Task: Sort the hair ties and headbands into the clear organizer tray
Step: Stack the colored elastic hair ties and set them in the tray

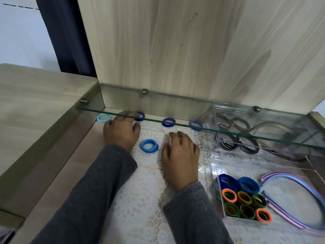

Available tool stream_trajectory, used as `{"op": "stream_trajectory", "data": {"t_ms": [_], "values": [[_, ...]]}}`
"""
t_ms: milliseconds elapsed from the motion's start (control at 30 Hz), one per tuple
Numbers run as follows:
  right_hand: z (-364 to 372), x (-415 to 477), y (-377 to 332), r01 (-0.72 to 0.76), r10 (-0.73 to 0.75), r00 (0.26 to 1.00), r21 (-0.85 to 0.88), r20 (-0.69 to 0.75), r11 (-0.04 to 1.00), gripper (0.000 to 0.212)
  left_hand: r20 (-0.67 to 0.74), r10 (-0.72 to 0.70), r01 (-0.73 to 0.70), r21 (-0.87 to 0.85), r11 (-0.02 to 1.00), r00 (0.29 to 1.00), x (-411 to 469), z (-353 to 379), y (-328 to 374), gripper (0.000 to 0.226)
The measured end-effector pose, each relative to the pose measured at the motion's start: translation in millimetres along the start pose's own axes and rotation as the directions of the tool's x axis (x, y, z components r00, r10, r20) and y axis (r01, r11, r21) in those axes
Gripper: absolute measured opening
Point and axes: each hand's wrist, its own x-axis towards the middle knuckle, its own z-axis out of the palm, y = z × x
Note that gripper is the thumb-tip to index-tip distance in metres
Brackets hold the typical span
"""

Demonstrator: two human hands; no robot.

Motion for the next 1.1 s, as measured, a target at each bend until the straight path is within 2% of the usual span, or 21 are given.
{"op": "stream_trajectory", "data": {"t_ms": [167,400,533,800,933,1100], "values": [[0,1,1,-0.018,0.022,0.992,-0.038,0.122,0.999,0.046,-0.025,-0.035,0.035,0.007,0.999,0.999,2,-1,-2,0.030],[-1,1,1,-0.010,0.016,0.991,-0.045,0.131,0.999,0.046,-0.029,-0.034,0.034,-0.001,0.999,0.999,-5,-5,-3,0.024],[-1,1,1,-0.012,0.018,0.992,-0.047,0.125,0.999,0.045,-0.066,-0.005,0.000,-0.071,0.998,0.998,-20,-6,-7,0.020],[-2,1,0,-0.015,0.021,0.992,-0.048,0.125,0.999,0.045,-0.297,0.186,-0.243,-0.171,0.955,0.937,-59,-15,-2,0.007],[-2,0,0,-0.014,0.019,0.993,-0.036,0.119,0.999,0.045,-0.244,0.328,-0.371,-0.155,0.916,0.913,-73,-17,6,0.014],[-2,-2,0,-0.015,0.020,0.992,-0.041,0.126,0.999,0.046,-0.175,0.347,-0.363,-0.073,0.929,0.921,-81,-14,7,0.014]]}}
